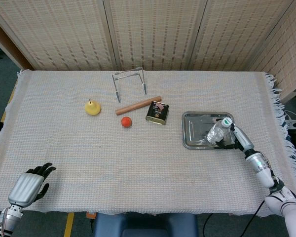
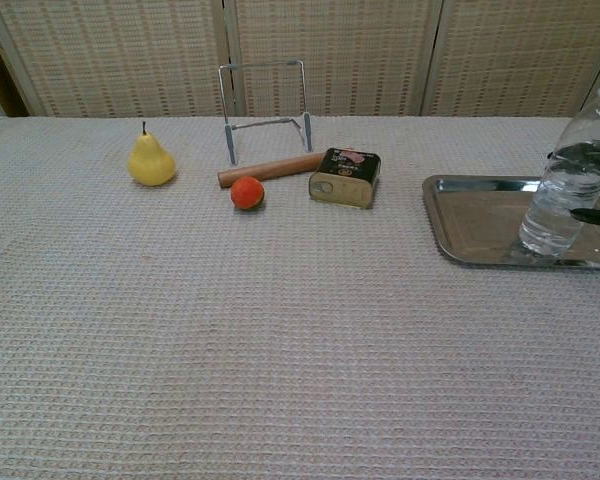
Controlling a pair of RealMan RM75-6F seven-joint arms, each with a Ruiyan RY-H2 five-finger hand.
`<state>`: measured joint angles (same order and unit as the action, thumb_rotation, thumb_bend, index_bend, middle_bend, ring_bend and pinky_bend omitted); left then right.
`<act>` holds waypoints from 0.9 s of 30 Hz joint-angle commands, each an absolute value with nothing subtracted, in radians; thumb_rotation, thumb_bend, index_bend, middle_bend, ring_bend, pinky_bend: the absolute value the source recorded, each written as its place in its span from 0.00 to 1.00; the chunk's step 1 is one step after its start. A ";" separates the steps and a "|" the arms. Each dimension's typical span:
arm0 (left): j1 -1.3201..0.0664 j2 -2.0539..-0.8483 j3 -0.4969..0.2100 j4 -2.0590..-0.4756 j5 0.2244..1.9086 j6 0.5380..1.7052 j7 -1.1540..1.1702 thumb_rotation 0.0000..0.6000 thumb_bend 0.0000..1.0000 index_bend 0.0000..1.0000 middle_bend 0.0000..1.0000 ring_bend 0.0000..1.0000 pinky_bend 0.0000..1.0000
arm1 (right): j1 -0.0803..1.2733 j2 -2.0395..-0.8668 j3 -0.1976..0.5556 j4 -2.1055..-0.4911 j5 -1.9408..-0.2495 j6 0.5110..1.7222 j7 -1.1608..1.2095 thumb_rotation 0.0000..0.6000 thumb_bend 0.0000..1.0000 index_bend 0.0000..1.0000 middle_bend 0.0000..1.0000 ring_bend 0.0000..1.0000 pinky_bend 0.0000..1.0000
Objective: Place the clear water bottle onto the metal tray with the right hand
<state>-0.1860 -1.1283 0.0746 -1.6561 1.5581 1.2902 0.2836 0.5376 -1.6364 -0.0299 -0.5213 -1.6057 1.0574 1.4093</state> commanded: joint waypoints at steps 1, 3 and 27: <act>-0.186 -1.128 0.074 -1.657 1.555 1.289 0.283 1.00 0.50 0.23 0.17 0.26 0.42 | 0.533 -1.627 -0.030 -0.531 -1.605 1.076 1.373 1.00 0.03 0.00 0.00 0.00 0.04; -0.186 -1.127 0.073 -1.657 1.552 1.289 0.283 1.00 0.50 0.23 0.17 0.26 0.42 | 0.528 -1.620 -0.028 -0.541 -1.602 1.090 1.342 1.00 0.03 0.00 0.00 0.00 0.01; -0.187 -1.113 0.082 -1.653 1.587 1.303 0.230 1.00 0.50 0.23 0.17 0.26 0.42 | 0.267 -1.363 0.042 -1.262 -1.406 1.383 -0.020 1.00 0.03 0.00 0.00 0.00 0.00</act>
<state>-0.1865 -1.1134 0.0823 -1.6535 1.5870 1.3031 0.2319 0.3452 -1.4179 0.0189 -1.0912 -1.4756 1.3049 0.1773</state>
